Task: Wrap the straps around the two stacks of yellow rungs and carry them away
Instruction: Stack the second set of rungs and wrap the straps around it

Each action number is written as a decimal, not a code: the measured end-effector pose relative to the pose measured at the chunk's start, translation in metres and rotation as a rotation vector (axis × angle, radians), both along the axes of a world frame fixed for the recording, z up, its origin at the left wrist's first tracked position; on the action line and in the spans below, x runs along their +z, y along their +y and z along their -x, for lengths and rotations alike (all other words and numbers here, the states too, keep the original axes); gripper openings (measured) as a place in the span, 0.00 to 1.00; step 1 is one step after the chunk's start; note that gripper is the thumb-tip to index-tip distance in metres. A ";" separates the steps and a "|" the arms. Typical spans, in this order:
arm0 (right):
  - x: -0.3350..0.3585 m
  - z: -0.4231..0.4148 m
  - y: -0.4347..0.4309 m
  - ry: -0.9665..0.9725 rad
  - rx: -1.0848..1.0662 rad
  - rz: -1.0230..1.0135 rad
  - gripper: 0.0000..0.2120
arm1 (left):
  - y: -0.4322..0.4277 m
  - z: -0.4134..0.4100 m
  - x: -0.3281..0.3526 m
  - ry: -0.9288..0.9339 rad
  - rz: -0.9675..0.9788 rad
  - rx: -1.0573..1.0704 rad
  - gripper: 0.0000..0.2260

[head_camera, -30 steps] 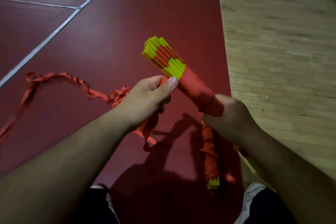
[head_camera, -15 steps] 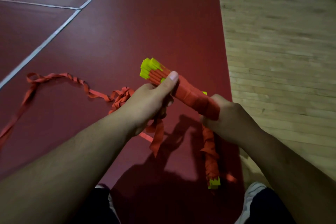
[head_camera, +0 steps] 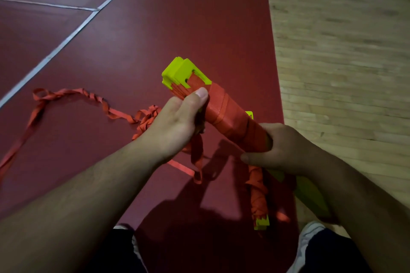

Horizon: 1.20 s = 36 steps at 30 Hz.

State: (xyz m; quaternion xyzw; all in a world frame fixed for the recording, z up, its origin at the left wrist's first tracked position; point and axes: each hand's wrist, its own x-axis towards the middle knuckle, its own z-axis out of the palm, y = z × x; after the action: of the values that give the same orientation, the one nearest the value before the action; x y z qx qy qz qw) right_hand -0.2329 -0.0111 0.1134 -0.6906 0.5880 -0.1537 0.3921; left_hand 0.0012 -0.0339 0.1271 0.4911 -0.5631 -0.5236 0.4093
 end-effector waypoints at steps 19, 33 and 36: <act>-0.012 -0.002 0.004 0.006 -0.023 0.003 0.11 | -0.009 -0.012 -0.003 -0.242 0.083 -0.140 0.25; -0.017 -0.002 0.001 0.083 -0.059 0.127 0.11 | -0.011 -0.014 -0.001 0.012 0.046 -0.173 0.19; -0.017 0.001 0.003 0.128 -0.092 0.168 0.11 | -0.011 -0.018 -0.005 -0.145 0.046 -0.176 0.24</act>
State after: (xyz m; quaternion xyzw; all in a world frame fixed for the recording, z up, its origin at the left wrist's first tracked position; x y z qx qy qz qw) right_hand -0.2335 -0.0081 0.0959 -0.7018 0.6279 -0.1757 0.2869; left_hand 0.0194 -0.0452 0.1222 0.4668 -0.6440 -0.5076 0.3313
